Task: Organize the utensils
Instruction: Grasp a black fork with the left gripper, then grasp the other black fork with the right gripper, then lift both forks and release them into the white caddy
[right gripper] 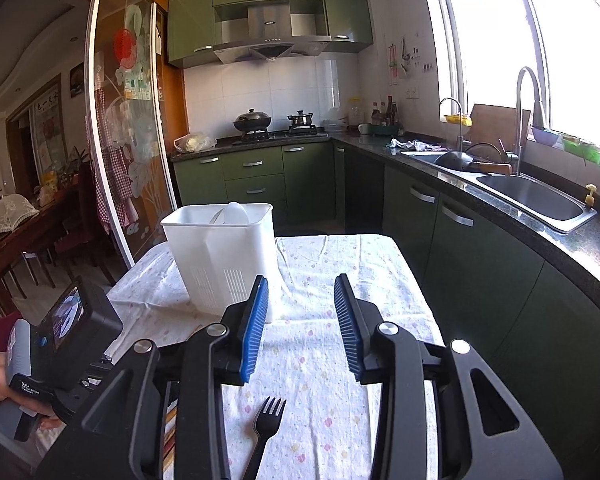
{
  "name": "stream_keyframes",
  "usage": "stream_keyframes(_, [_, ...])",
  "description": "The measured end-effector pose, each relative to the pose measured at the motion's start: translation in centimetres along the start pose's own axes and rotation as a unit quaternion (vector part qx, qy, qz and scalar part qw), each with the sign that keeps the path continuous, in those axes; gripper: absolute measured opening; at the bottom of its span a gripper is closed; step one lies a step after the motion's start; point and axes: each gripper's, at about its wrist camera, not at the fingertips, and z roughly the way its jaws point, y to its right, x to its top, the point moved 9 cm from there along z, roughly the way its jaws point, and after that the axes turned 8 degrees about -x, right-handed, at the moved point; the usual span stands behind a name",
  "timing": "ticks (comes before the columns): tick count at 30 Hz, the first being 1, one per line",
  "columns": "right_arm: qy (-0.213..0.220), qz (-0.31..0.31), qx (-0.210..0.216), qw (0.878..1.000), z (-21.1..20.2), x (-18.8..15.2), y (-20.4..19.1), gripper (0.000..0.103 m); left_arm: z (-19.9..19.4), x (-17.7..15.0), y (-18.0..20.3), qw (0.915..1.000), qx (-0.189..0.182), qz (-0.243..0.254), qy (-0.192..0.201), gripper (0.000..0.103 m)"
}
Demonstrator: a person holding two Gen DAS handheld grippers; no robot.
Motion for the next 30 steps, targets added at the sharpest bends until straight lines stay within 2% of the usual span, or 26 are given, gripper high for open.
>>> stream_keyframes(3, [-0.002, 0.0, 0.004, 1.0, -0.2, 0.2, -0.1, 0.039, 0.4, -0.5, 0.3, 0.9998, -0.015, -0.004, -0.014, 0.016])
stream_keyframes(6, [-0.005, -0.002, 0.007, 1.0, 0.0, 0.4, -0.2, 0.039, 0.5, -0.6, 0.5, 0.9999, -0.008, 0.002, -0.014, 0.016])
stream_keyframes(8, [-0.011, -0.006, 0.011, 1.0, 0.2, 0.3, -0.4, 0.039, 0.5, -0.4, 0.5, 0.9999, -0.002, 0.005, -0.013, 0.009])
stream_keyframes(10, [-0.028, -0.013, 0.018, 0.999, 0.5, -0.2, -0.8, 0.039, 0.6, -0.3, 0.5, 0.9999, -0.002, 0.007, -0.01, 0.008])
stream_keyframes(12, [-0.067, -0.028, 0.032, 0.997, 1.4, -1.4, -1.5, 0.041, 0.4, -0.1, 0.4, 1.0, -0.005, 0.006, -0.004, 0.008])
stream_keyframes(13, [-0.091, -0.038, 0.036, 0.995, 1.8, -2.4, -1.8, 0.046, 0.1, -0.1, 0.4, 1.0, -0.008, 0.006, 0.001, 0.008])
stream_keyframes(16, [-0.152, -0.059, 0.043, 0.986, 3.0, -5.5, -2.6, 0.047, -1.4, 0.4, 0.2, 0.9996, -0.011, 0.005, 0.026, 0.008])
stream_keyframes(19, [-0.192, -0.077, 0.041, 0.977, 3.9, -9.3, -3.4, 0.046, -3.1, 1.2, 0.4, 0.998, -0.006, 0.011, 0.062, 0.008])
stream_keyframes(25, [-0.237, -0.07, 0.029, 0.969, 5.6, -13.6, -3.9, 0.047, -6.2, 2.1, 1.2, 0.9912, 0.01, 0.033, 0.128, 0.008])
stream_keyframes(30, [-0.247, -0.073, 0.026, 0.966, 7.0, -14.2, -4.6, 0.047, -6.6, 2.2, 1.6, 0.9898, 0.006, 0.039, 0.137, 0.008])
